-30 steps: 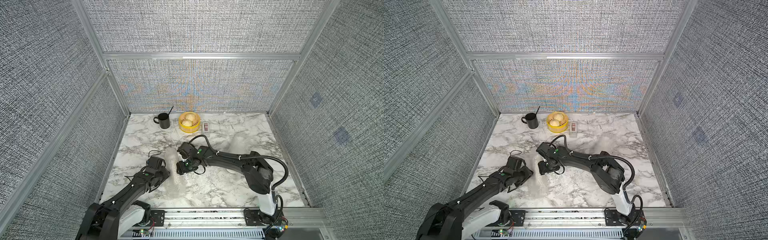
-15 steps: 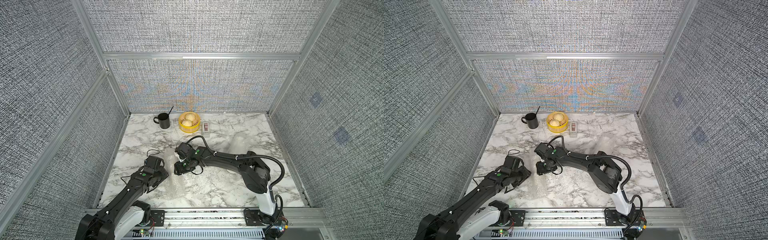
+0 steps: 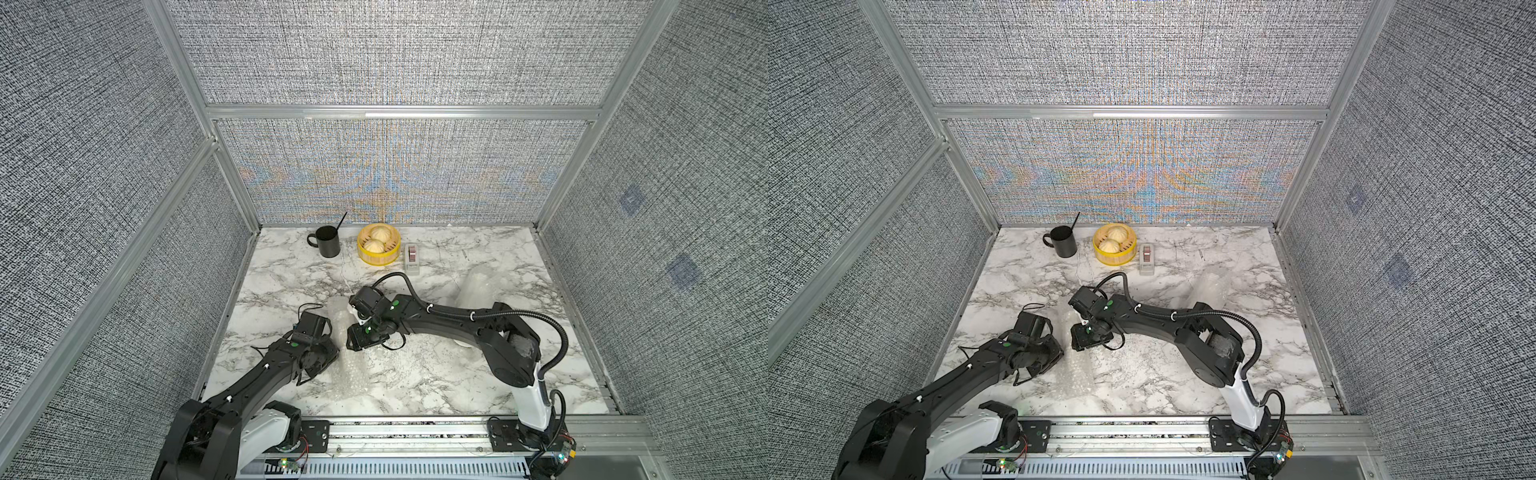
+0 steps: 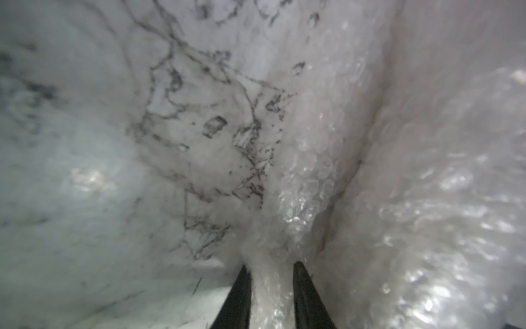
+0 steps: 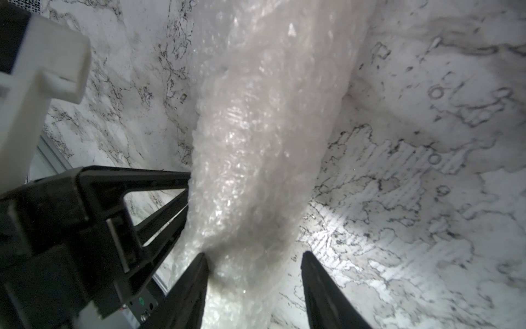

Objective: Wrap vases in bubble wrap
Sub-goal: Wrap the vase in bubble wrap.

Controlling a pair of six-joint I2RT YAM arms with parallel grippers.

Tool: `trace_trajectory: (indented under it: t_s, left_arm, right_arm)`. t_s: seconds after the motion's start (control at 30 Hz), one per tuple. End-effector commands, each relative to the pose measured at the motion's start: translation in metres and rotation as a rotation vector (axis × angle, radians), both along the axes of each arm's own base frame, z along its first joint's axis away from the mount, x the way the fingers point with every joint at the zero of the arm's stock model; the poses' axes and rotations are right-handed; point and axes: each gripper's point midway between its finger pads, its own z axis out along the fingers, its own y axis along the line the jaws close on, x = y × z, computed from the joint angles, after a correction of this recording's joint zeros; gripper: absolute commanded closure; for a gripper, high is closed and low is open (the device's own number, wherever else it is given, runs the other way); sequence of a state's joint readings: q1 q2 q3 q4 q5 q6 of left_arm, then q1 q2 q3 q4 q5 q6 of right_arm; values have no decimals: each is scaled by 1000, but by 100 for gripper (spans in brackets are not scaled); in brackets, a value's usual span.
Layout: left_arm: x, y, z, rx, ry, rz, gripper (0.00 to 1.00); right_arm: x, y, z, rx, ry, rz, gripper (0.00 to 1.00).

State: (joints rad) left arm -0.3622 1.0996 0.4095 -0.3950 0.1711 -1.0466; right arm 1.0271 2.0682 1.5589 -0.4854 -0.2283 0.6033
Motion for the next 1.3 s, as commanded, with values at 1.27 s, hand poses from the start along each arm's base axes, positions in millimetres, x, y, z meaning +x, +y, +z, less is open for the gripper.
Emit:
trace_trajectory:
  t_s: [1.27]
  left_arm:
    - [27,-82,52,-63,-228,-393,81]
  right_arm:
    - [8,-57,-26,-115,6,-112,47]
